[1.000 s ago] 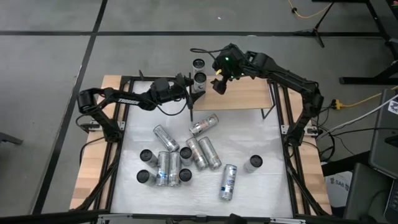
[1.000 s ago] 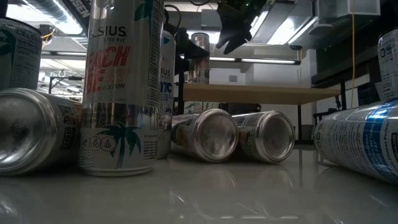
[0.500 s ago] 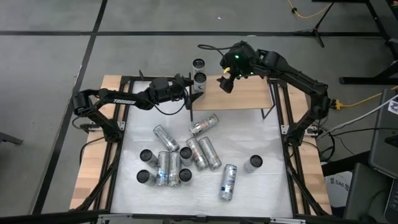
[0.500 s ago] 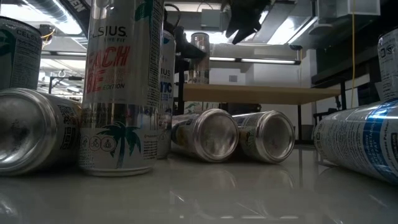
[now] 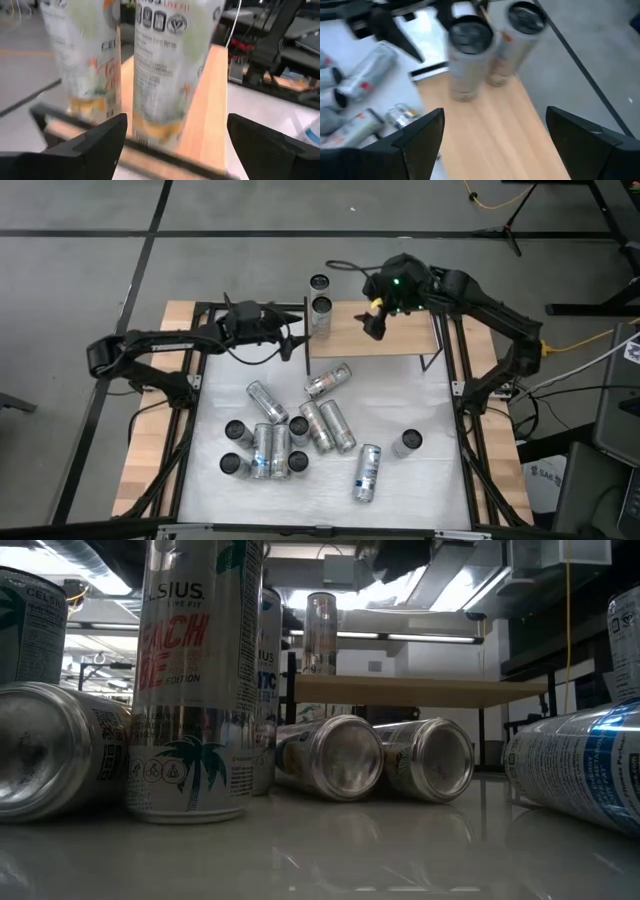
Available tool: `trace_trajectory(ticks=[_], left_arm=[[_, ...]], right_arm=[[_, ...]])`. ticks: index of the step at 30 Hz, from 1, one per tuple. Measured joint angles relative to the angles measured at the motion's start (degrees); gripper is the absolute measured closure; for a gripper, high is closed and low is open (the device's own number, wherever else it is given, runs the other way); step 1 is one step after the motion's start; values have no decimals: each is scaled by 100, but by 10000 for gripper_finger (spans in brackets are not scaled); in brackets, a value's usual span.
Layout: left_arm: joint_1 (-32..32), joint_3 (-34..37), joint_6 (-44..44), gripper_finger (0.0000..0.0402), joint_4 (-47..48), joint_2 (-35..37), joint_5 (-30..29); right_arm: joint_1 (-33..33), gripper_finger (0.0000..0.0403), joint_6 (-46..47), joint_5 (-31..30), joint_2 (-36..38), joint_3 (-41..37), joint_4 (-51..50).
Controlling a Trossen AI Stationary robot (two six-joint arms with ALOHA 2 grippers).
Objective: Place canned beverage on shelf
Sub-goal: Put the right orange soda can on the shelf aligned with the other orange soda cans
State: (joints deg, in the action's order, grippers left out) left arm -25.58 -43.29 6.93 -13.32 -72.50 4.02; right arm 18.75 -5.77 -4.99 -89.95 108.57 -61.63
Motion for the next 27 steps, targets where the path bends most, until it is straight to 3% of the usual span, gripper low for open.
trace_trajectory(ticks=[12, 27], left_arm=[[470, 0, 89, 64, 1497, 1214, 10], [1629, 0, 1964, 64, 2245, 1388, -21]], right_arm=[[-1034, 63, 594, 0, -4, 0, -417], [-2164, 63, 1490, 0, -33, 0, -467]])
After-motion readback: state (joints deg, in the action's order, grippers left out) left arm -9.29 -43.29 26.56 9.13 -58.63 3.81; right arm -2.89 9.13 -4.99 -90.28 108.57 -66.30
